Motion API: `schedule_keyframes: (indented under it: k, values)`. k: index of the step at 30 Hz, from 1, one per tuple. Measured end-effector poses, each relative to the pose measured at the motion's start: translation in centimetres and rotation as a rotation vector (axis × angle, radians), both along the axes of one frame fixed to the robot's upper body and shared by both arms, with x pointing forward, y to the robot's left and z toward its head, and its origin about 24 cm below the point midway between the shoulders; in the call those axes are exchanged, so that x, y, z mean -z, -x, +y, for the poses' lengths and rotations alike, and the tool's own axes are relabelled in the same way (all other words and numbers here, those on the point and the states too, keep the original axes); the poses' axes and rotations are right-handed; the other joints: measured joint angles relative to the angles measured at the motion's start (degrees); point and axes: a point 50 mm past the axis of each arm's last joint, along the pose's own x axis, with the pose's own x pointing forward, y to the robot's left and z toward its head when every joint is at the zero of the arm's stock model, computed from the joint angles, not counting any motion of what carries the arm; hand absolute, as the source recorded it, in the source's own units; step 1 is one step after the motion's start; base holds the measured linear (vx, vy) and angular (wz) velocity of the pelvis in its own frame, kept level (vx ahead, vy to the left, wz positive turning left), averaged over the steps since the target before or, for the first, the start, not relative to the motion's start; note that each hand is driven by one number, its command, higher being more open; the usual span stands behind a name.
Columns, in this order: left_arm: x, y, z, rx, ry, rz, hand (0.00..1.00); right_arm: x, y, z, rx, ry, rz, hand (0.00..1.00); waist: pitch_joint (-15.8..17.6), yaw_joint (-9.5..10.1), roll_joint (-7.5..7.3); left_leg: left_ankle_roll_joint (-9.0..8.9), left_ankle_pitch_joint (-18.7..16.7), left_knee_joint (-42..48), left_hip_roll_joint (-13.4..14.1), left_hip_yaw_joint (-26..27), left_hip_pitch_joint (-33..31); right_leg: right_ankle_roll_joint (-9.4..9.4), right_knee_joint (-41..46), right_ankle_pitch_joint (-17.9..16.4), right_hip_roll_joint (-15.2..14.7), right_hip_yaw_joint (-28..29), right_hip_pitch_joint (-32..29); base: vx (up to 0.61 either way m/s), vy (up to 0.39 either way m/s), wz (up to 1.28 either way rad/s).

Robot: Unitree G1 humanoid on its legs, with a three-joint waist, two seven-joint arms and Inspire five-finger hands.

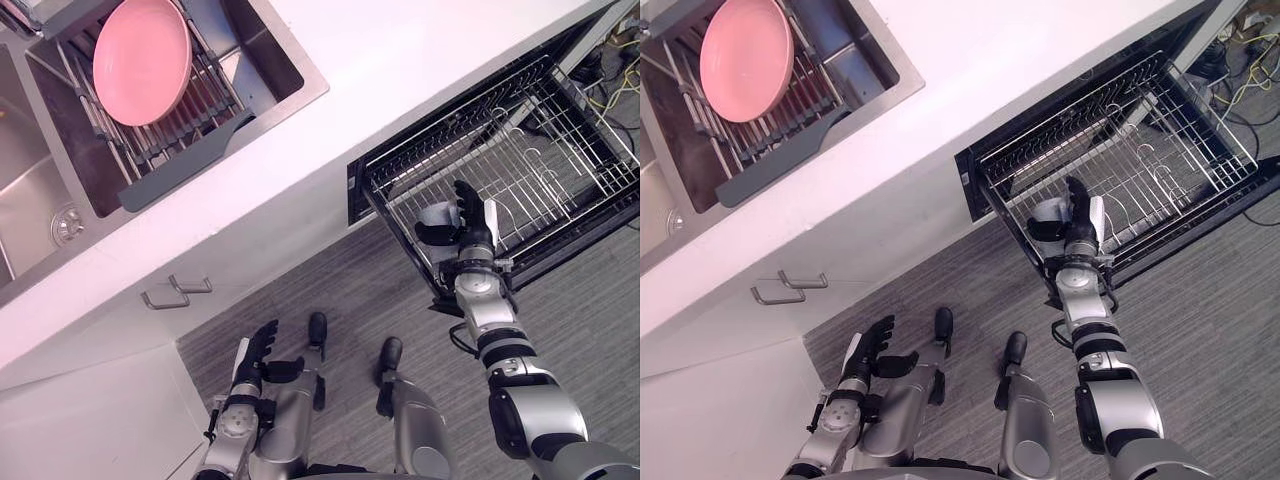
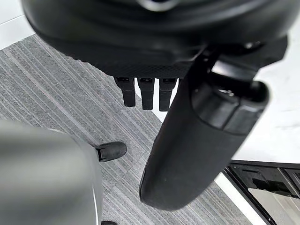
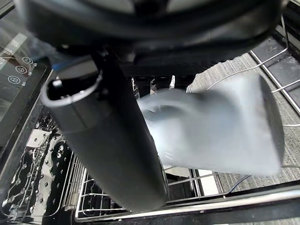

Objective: Walk over to the sink, pick up the cup, carry it to the dishwasher, place the cup inside the dishwasher, then close the dishwasher door

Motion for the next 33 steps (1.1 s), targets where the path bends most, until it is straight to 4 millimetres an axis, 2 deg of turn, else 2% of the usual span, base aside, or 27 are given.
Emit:
schedule_keyframes:
  k: [8,14,17,22,30,33]
  values:
    - [0.2,0.1,0.1,-0.001,-0.005,0.015,0.9,-0.3,1.1,1.3,-0.033,-0.035,-0.071,0.9,-0.1,-0.08,-0.13,0.0,0.5,-0.9,0.1,-0.5,1.7,-0.02,-0.9,0.0,0.2,-0.6,1.9,0.02,-0.005,0.03]
    - [0.8,0.5,0.3,0.004,-0.008,0.05,0.9,0.4,3.5,2.8,-0.045,-0.089,-0.133,0.9,-0.4,-1.56,-0.81,-0.35,0.2,-0.9,-0.1,-0.8,2.6,0.26,-2.3,0.2,0.2,-1.1,3.8,0.05,-0.003,0.03]
    - [1.2,0.9,0.7,0.0,-0.02,0.084,0.9,1.3,5.0,3.2,-0.044,-0.1,-0.128,0.9,-1.0,-1.78,-1.93,-0.64,0.0,-0.9,-0.1,-0.6,3.3,0.29,-2.8,0.2,0.2,-1.0,4.6,0.02,-0.001,-0.01]
    - [1.8,1.6,1.5,-0.004,-0.045,0.124,0.9,2.4,7.3,3.8,-0.046,-0.118,-0.122,0.9,-3.3,-2.42,-4.46,-1.56,-0.7,-0.9,0.0,-0.3,5.5,0.43,-4.0,0.3,0.4,-0.6,7.0,0.01,-0.003,-0.03]
    - [3.2,4.2,2.3,-0.039,-0.046,0.221,0.9,3.5,11.0,4.0,-0.057,-0.163,-0.129,0.9,-10.2,-3.27,-4.77,-1.44,-2.2,-0.9,0.1,1.0,8.2,0.7,-7.3,1.0,0.9,0.4,10.7,0.04,0.002,-0.08]
    - [3.4,4.7,2.3,-0.043,-0.046,0.24,0.9,3.4,11.9,4.1,-0.074,-0.178,-0.141,0.9,-11.5,-3.48,-4.76,-1.31,-2.7,-1.0,0.2,1.5,9.7,0.71,-8.3,1.0,1.1,1.0,12.3,0.06,-0.005,-0.11]
